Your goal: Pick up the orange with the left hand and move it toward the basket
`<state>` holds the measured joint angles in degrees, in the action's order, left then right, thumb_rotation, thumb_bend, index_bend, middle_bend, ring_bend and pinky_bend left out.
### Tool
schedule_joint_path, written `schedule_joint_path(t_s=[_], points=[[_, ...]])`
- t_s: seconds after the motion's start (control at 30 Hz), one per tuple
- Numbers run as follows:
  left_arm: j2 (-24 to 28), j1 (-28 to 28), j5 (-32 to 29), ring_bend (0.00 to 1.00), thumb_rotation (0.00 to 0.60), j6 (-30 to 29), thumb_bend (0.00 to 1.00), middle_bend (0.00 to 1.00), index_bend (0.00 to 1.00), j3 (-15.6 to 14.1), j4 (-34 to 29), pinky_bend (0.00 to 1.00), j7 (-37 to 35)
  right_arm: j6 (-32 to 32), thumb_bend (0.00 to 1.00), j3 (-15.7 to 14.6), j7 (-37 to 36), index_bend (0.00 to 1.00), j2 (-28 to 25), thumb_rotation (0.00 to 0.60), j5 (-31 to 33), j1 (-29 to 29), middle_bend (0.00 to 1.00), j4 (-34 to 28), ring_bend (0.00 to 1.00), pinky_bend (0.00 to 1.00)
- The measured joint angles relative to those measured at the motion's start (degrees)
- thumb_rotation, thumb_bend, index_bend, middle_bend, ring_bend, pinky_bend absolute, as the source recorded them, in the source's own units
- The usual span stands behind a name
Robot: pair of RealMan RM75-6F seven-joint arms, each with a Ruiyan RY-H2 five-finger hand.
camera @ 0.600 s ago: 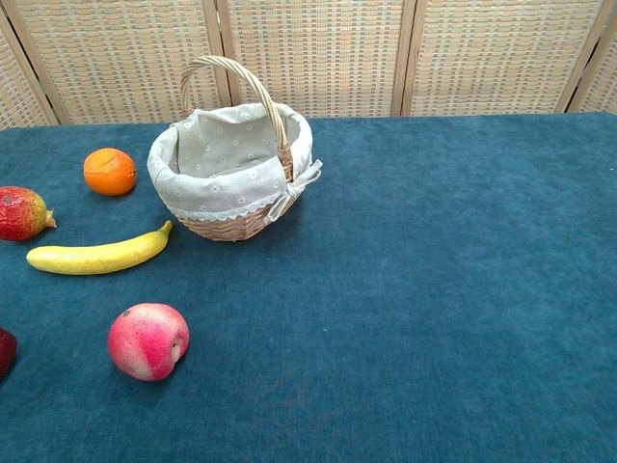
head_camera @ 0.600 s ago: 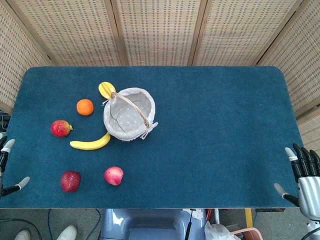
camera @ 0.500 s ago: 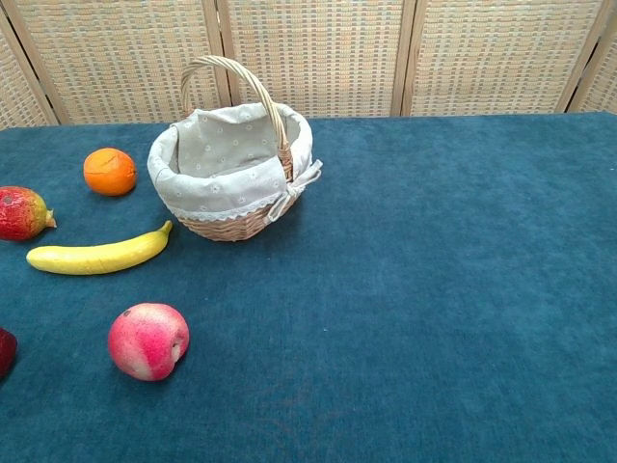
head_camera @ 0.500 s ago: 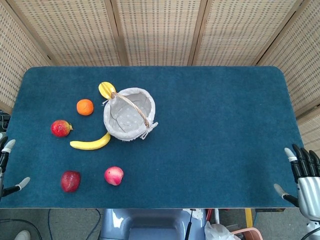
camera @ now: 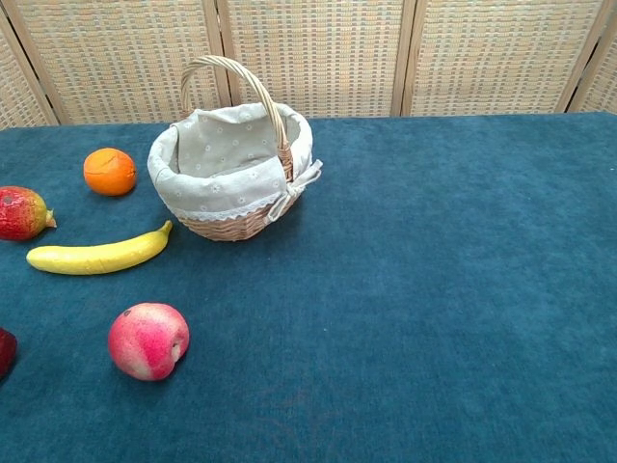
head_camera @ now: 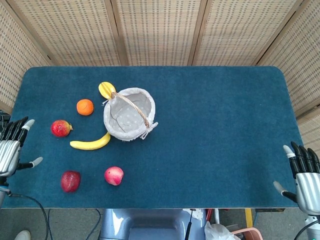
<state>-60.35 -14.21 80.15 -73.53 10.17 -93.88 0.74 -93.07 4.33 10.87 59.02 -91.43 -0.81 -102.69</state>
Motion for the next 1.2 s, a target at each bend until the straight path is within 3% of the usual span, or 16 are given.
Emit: schedule_joint_path(t_s=[0.27, 0.57, 0.93, 1.13, 1.2], points=[[-7.3, -13.8, -3.6, 0.0, 0.6, 16.3, 0.0, 0.0, 0.0, 4.7, 22.3, 0.0, -9.8, 1.7, 0.0, 1.5, 2.1, 0.0, 0.8, 0.6, 4.1, 0.9, 0.0, 0.1, 0.0, 0.0], [-19.6, -25.6, -4.6, 0.0, 0.6, 32.7, 0.0, 0.0, 0.0, 4.8, 45.1, 0.0, -20.0, 2.3, 0.0, 2.7, 4.0, 0.0, 1.8, 0.6, 7.3, 1.4, 0.0, 0.8, 0.0, 0.0], [-33.8, -32.1, -3.1, 0.0, 0.6, 43.2, 0.0, 0.0, 0.01, 1.7, 66.3, 0.02, -33.1, 4.2, 0.0, 3.6, 6.6, 0.0, 3.4, 0.6, 10.6, 2.6, 0.0, 2.0, 0.0, 0.0], [-39.3, -34.9, -1.9, 0.0, 0.6, 45.7, 0.0, 0.01, 0.08, 0.5, 74.0, 0.1, -38.2, 5.3, 0.0, 3.7, 7.6, 0.0, 4.1, 0.6, 11.4, 3.4, 0.0, 2.6, 0.0, 0.0], [-41.1, -36.0, -1.6, 0.05, 0.6, 46.5, 0.01, 0.09, 0.16, 0.3, 76.3, 0.18, -39.2, 5.5, 0.0, 3.7, 7.8, 0.0, 4.3, 0.6, 11.6, 3.6, 0.0, 2.8, 0.0, 0.0]])
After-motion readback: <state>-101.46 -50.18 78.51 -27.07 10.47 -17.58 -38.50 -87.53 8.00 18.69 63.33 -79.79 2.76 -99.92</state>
